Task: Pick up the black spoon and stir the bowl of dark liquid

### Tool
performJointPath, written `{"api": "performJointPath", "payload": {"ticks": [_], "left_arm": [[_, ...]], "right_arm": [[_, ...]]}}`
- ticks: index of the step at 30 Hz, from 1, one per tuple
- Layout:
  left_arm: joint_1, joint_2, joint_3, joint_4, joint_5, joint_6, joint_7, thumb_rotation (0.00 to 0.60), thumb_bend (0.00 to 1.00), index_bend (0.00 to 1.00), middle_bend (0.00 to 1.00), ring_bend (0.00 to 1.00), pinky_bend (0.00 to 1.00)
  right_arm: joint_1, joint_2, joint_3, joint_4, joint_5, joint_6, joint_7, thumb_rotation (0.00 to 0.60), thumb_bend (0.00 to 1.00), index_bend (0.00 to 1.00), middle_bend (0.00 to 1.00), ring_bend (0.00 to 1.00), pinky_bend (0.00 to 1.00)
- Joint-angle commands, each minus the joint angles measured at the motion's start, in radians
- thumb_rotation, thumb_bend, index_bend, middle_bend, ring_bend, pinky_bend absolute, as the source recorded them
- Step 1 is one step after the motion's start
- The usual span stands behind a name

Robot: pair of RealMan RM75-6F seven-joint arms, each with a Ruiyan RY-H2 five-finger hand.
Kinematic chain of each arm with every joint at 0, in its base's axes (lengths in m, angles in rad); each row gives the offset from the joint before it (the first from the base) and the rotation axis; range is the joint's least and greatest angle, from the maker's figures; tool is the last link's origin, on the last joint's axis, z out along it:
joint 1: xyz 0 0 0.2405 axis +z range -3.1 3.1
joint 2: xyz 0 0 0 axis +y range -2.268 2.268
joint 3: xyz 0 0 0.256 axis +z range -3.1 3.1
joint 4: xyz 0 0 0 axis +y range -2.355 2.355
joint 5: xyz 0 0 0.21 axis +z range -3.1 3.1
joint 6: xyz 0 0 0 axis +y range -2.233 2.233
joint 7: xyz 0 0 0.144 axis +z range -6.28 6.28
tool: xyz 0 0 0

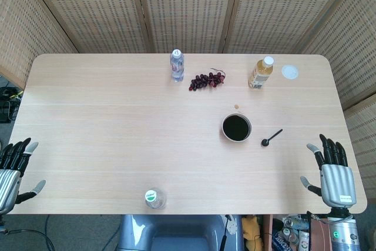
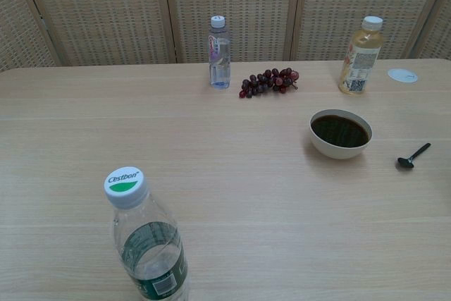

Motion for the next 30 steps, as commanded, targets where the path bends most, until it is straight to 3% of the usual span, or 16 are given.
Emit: {"api": "performJointPath", "payload": {"ticks": [1,16,19,21,24,30], "left_arm": [[-0.001,0.000,0.000,0.001,-0.002,-0.002,0.001,0.600,0.26,0.00,0.00,0.00,0.00],[-0.006,0.003,-0.004,-0.003,-0.003,-0.004,0.005,0.600,0.26,0.00,0.00,0.00,0.00],[-0.007,0.006,-0.008,-0.006,-0.004,-0.001,0.006,0.600,0.26,0.00,0.00,0.00,0.00],[-0.007,0.007,-0.008,-0.008,-0.005,-0.001,0.006,0.600,0.26,0.00,0.00,0.00,0.00],[-0.007,0.008,-0.007,-0.011,-0.005,-0.001,0.009,0.600,0.26,0.00,0.00,0.00,0.00],[-0.005,0.012,-0.009,-0.016,-0.009,0.000,0.015,0.600,0.26,0.00,0.00,0.00,0.00]], "right_arm": [[0.001,-0.001,0.000,0.002,0.001,-0.002,0.000,0.600,0.24,0.25,0.11,0.00,0.00],[0.025,0.016,0.012,-0.008,0.005,-0.035,0.015,0.600,0.24,0.25,0.16,0.03,0.02],[0.051,0.049,0.019,-0.031,0.027,-0.093,0.035,0.600,0.24,0.25,0.20,0.12,0.19],[0.071,0.072,0.026,-0.042,0.042,-0.134,0.044,0.600,0.24,0.25,0.26,0.21,0.36],[0.106,0.102,0.035,-0.052,0.065,-0.201,0.051,0.600,0.25,0.25,0.42,0.40,0.59],[0.188,0.144,0.056,-0.044,0.119,-0.354,0.106,0.600,0.41,0.25,0.71,0.73,0.77]]}}
